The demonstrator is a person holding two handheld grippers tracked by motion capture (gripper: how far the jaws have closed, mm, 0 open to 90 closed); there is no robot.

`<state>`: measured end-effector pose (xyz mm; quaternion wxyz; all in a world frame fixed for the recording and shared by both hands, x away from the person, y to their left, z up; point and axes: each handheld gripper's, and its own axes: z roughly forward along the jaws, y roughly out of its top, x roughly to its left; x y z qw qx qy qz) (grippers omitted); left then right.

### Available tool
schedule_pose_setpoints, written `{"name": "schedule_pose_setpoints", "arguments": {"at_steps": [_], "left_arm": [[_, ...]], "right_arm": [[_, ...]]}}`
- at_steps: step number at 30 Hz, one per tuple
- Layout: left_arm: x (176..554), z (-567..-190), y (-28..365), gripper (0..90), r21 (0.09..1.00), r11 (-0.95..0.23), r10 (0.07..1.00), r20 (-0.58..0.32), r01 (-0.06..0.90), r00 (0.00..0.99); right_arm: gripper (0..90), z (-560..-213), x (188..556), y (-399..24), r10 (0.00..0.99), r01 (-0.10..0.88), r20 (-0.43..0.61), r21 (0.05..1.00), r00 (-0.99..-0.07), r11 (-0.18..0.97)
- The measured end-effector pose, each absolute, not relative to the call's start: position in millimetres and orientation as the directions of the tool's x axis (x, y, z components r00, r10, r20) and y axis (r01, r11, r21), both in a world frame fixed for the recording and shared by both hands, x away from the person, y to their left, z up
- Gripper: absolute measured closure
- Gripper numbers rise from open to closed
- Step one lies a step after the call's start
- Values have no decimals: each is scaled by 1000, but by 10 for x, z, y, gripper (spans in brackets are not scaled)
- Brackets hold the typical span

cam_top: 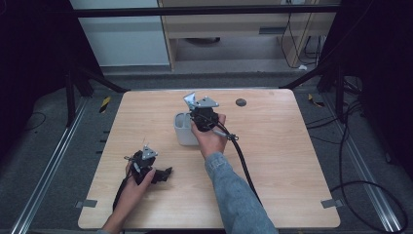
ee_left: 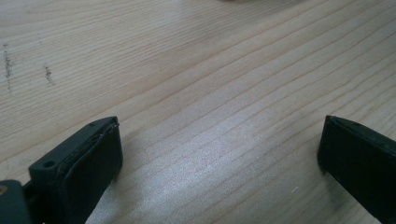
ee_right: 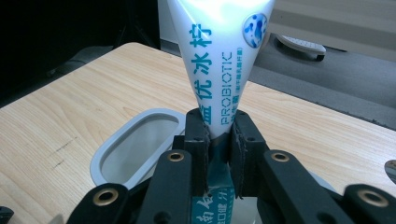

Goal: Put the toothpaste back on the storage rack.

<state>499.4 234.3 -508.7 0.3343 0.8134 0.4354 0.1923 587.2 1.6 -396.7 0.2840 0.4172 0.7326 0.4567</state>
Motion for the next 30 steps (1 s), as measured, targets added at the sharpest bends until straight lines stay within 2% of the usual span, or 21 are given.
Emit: {"name": "schedule_pose_setpoints", "arguments": {"at_steps": [30], "left_arm": [[4993,-5088,2334,0,712,-397,836,19,580,548]], "right_arm": [[788,-4054,5854,-5,867,388,-25,888,-498,248]]}}
